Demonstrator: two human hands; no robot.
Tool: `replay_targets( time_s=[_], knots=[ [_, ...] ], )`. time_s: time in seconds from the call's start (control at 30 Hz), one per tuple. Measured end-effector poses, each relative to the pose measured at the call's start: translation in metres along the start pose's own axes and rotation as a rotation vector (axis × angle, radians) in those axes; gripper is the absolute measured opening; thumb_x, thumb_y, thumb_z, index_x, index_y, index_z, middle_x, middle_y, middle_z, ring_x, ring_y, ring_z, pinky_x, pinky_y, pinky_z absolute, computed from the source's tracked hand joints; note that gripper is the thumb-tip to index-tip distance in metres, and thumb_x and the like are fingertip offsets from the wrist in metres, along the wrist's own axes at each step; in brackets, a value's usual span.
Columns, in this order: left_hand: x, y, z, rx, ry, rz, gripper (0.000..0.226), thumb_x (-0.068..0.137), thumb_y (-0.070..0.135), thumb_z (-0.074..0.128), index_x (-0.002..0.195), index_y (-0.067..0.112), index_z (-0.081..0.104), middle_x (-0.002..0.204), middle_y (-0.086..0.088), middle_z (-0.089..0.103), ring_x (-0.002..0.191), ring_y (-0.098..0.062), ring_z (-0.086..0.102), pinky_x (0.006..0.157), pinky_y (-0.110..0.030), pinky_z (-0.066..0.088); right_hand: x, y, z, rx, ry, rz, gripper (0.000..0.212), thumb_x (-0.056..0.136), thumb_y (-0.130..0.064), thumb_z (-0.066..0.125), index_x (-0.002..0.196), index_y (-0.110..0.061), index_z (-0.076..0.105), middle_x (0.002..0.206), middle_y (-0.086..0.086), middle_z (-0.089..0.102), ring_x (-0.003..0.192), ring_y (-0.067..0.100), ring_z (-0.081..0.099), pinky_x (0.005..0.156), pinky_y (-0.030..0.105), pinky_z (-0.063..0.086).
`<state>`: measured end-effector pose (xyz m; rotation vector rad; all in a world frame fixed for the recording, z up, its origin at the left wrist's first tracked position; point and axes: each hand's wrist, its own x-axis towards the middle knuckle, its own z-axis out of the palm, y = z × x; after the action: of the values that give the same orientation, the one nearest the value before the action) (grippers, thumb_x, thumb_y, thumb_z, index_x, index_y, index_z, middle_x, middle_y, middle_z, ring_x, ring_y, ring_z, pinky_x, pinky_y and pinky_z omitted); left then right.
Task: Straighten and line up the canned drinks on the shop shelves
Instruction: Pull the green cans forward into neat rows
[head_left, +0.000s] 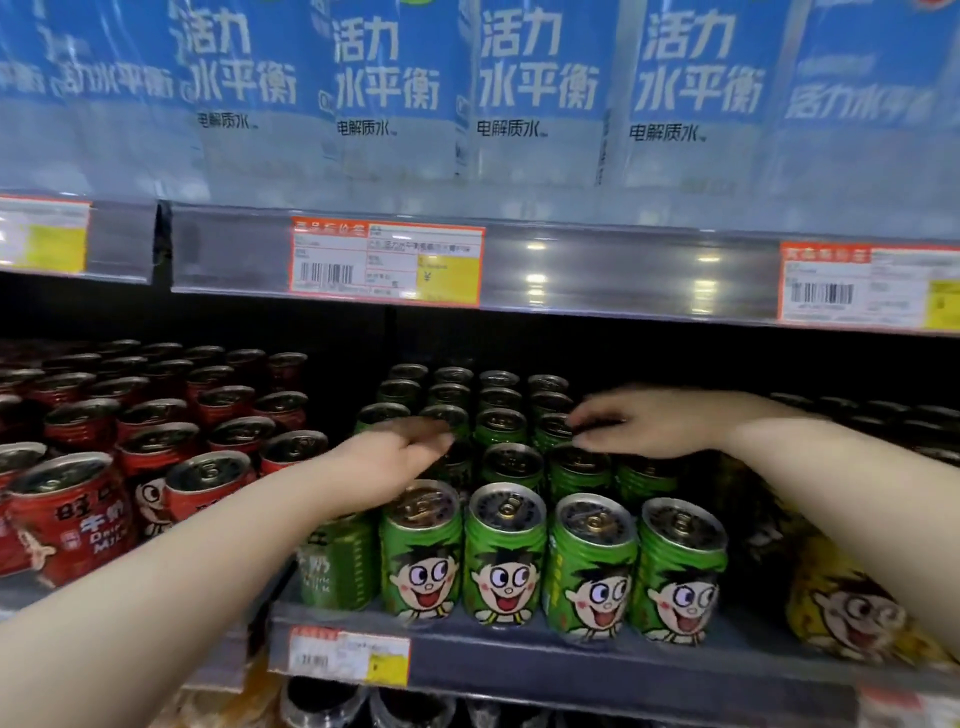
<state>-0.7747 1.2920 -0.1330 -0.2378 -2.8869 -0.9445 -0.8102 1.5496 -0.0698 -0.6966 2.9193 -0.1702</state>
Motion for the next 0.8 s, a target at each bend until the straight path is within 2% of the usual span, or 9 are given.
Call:
replay_targets(
  time_s=[0.07,0.13,0.2,0.3,0.33,0.47,0.57,0.67,0.8],
  knots=[
    [-0.006,-0.007,-0.009,0.060,0.013,0.074,0.039,0.092,0.045,0.045,0.126,0.029,0.055,0.131,0.000,0.056,0.119,-0.018,0.051,0.105,-0.029,0.038,-0.031,-0.009,0.002,-0.029,-0.077,0.043,0.056,0.090,-0.056,0.041,0.141,-0.034,0.036,0.149,-0.010,0.035,0.134,0.010,0.035,0.101,0.017,0.026],
    [-0.017,-0.012,-0.015,0.148,-0.059,0.137,0.059,0.085,0.060,0.044,0.132,0.025,0.050,0.136,0.002,0.051,0.126,-0.014,0.046,0.106,-0.024,0.034,-0.057,-0.016,0.011,-0.027,-0.149,0.129,0.067,0.084,-0.066,0.039,0.144,-0.043,0.021,0.154,-0.011,0.023,0.140,0.011,0.027,0.108,0.021,0.023],
    [-0.029,-0.016,-0.019,0.267,-0.121,0.170,0.091,0.069,0.085,0.030,0.140,0.029,0.038,0.147,0.003,0.039,0.135,-0.013,0.035,0.113,-0.028,0.026,-0.072,-0.025,0.029,-0.021,-0.172,0.190,0.079,0.076,-0.076,0.037,0.144,-0.050,0.007,0.157,-0.010,0.013,0.143,0.014,0.019,0.113,0.027,0.019],
    [-0.045,-0.020,-0.019,0.495,-0.169,0.183,0.111,0.050,0.096,0.006,0.146,0.040,0.016,0.156,0.002,0.019,0.143,-0.017,0.017,0.118,-0.039,0.012,-0.080,-0.041,0.062,-0.121,-0.103,0.244,0.085,0.071,-0.081,0.034,0.141,-0.054,-0.005,0.157,-0.012,0.008,0.145,0.022,0.010,0.114,0.045,0.019],
    [-0.048,-0.021,-0.017,0.553,-0.180,0.198,0.112,0.048,0.096,0.005,0.146,0.041,0.012,0.157,0.002,0.015,0.144,-0.019,0.015,0.117,-0.040,0.009,-0.080,-0.044,0.070,-0.179,-0.049,0.263,0.083,0.075,-0.078,0.036,0.141,-0.053,-0.007,0.157,-0.013,0.009,0.144,0.023,0.010,0.112,0.048,0.022],
    [-0.050,-0.019,-0.013,0.634,-0.182,0.263,0.085,0.078,0.075,0.038,0.148,0.036,0.007,0.157,0.002,0.014,0.144,-0.024,0.011,0.116,-0.041,0.006,-0.083,-0.053,0.080,-0.212,0.049,0.322,0.080,0.078,-0.075,0.038,0.141,-0.054,-0.007,0.155,-0.016,0.012,0.144,0.023,0.010,0.108,0.049,0.026],
    [-0.046,-0.021,-0.014,0.630,-0.197,0.282,0.082,0.082,0.070,0.039,0.148,0.033,0.007,0.157,0.000,0.013,0.144,-0.026,0.011,0.116,-0.042,0.009,-0.083,-0.055,0.079,-0.192,0.054,0.341,0.080,0.077,-0.075,0.038,0.140,-0.055,-0.007,0.156,-0.017,0.010,0.146,0.022,0.006,0.110,0.051,0.023],
    [-0.044,-0.023,-0.014,0.619,-0.191,0.298,0.082,0.083,0.070,0.038,0.148,0.031,0.009,0.159,-0.002,0.003,0.144,-0.028,0.011,0.116,-0.043,0.009,-0.084,-0.059,0.079,-0.188,0.050,0.361,0.082,0.076,-0.075,0.039,0.140,-0.055,-0.008,0.155,-0.018,0.010,0.146,0.022,0.006,0.111,0.052,0.022],
    [-0.046,-0.022,-0.014,0.595,-0.186,0.299,0.081,0.084,0.068,0.039,0.148,0.027,0.012,0.157,-0.002,0.015,0.142,-0.028,0.016,0.116,-0.044,0.012,-0.083,-0.060,0.077,-0.162,0.051,0.383,0.084,0.074,-0.076,0.043,0.141,-0.054,-0.004,0.156,-0.015,0.011,0.146,0.021,0.006,0.112,0.052,0.019]
  ],
)
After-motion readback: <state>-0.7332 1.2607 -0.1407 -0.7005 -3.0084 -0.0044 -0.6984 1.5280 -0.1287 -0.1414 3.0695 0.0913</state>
